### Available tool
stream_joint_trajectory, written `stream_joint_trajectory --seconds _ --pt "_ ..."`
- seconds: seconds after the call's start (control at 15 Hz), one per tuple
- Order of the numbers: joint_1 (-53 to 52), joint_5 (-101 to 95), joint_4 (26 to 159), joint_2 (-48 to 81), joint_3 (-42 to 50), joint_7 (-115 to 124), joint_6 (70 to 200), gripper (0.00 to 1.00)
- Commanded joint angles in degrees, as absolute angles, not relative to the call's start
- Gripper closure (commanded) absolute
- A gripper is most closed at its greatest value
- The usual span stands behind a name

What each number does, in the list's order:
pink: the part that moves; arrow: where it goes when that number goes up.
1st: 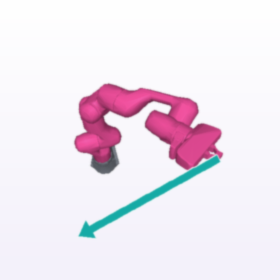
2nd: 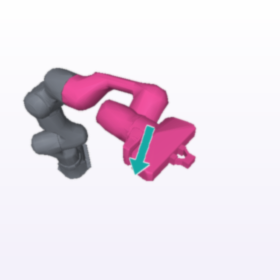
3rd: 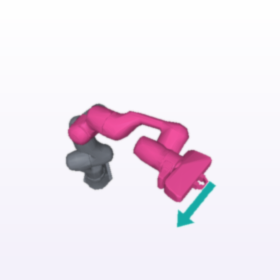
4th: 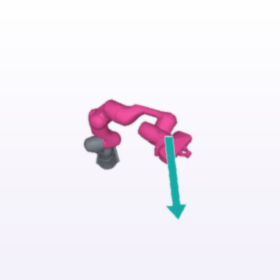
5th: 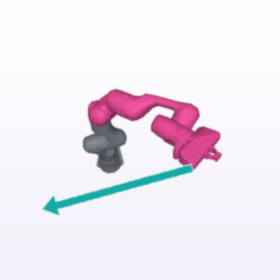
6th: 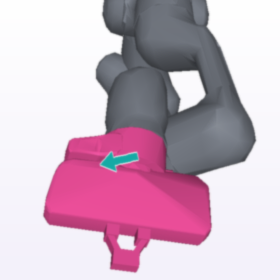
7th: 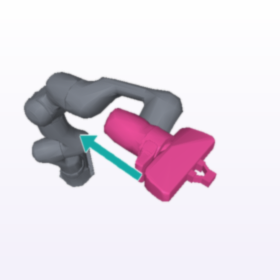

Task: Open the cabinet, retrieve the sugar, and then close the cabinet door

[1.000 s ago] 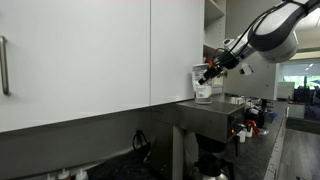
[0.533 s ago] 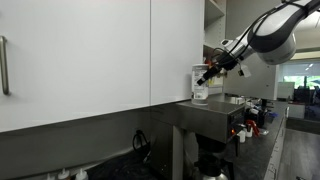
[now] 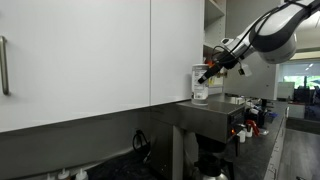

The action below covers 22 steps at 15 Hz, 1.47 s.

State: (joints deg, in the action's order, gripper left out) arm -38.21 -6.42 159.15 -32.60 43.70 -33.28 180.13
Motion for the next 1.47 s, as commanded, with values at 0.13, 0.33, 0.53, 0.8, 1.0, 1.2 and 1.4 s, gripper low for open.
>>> stream_joint_trajectory --seconds 0.13,0.33,0.53,0.8,1.0,1.2,1.4 --pt "-28.0 -7.7 159.1 -33.0 35.7 -31.0 173.8 0.00" --pt "-21.2 -7.3 159.1 -34.1 29.4 -29.7 168.6 0.00" --pt "-15.4 -6.7 159.1 -36.0 23.7 -28.9 163.5 0.00" --pt "-11.6 -6.1 159.0 -39.4 19.7 -29.1 156.8 0.00" --pt "-10.0 -5.7 158.9 -42.9 17.9 -29.1 150.3 0.00" --pt "-5.6 -7.2 158.9 -46.3 14.4 -26.3 144.7 0.00" --pt "0.2 -9.0 158.8 -49.1 10.2 -21.2 141.2 0.00"
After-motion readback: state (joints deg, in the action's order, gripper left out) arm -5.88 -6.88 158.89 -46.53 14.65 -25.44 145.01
